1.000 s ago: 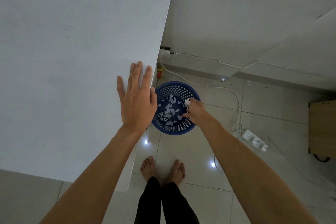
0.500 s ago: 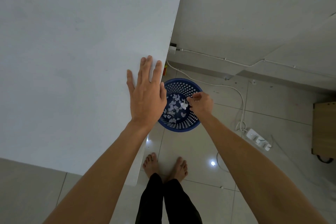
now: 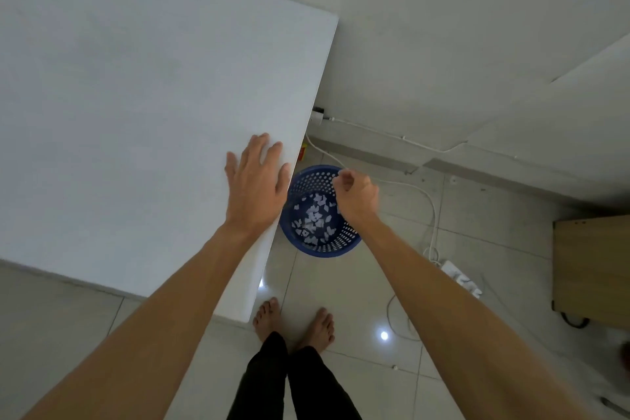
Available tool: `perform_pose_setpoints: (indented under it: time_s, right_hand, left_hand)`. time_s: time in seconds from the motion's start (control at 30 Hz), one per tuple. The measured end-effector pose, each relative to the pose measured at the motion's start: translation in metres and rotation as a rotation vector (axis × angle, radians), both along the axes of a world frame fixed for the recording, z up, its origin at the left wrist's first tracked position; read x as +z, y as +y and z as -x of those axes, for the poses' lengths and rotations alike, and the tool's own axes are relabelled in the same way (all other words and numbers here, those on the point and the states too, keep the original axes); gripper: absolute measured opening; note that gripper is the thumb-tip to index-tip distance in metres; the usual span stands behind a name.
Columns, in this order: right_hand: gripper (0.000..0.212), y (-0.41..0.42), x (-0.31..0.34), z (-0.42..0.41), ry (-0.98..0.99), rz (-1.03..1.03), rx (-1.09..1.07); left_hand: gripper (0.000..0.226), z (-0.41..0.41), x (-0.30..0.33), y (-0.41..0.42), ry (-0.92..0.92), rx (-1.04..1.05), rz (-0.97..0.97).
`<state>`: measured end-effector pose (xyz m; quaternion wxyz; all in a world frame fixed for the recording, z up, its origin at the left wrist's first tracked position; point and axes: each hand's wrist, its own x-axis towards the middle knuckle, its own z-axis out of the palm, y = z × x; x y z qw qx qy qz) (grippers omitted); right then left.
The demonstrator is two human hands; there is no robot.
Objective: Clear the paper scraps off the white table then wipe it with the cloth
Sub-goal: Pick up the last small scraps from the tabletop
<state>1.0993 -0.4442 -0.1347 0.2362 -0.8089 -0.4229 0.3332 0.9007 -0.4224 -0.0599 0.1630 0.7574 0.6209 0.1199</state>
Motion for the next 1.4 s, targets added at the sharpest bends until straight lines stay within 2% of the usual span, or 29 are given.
perform_pose_setpoints:
  time_s: [0.17,0.3,0.47,0.63,1.0,1.17,1.4]
  right_hand:
    - [0.025,0.003,0.093,0.036,-0.027,-0.191,0.095]
    - [0.032,0.015,0.157,0.09,-0.026,-0.243,0.256]
    - [0.035,0.034,0.204,0.181,-0.01,-0.253,0.429]
    - [0.035,0.053,0.234,0.294,0.001,-0.244,0.562]
    - [0.038,0.098,0.248,0.551,0.008,-0.225,0.805]
    - [0.042,0.142,0.221,0.644,-0.003,-0.213,0.905]
    - [0.032,0.231,0.16,0.737,-0.011,-0.175,0.931]
  left_hand:
    - [0.039,0.041,0.036,-0.016,-0.003,0.166,-0.04]
    - [0.04,0.077,0.07,-0.026,-0.02,0.286,-0.074]
    - [0.039,0.147,0.113,-0.032,0.008,0.33,-0.151]
    - [0.04,0.26,0.149,-0.03,0.034,0.406,-0.176]
    - [0.042,0.498,0.175,-0.022,-0.053,0.598,-0.093]
    - [0.041,0.585,0.154,-0.001,-0.037,0.69,-0.087]
    - [0.042,0.686,0.108,0.065,-0.031,0.73,0.022]
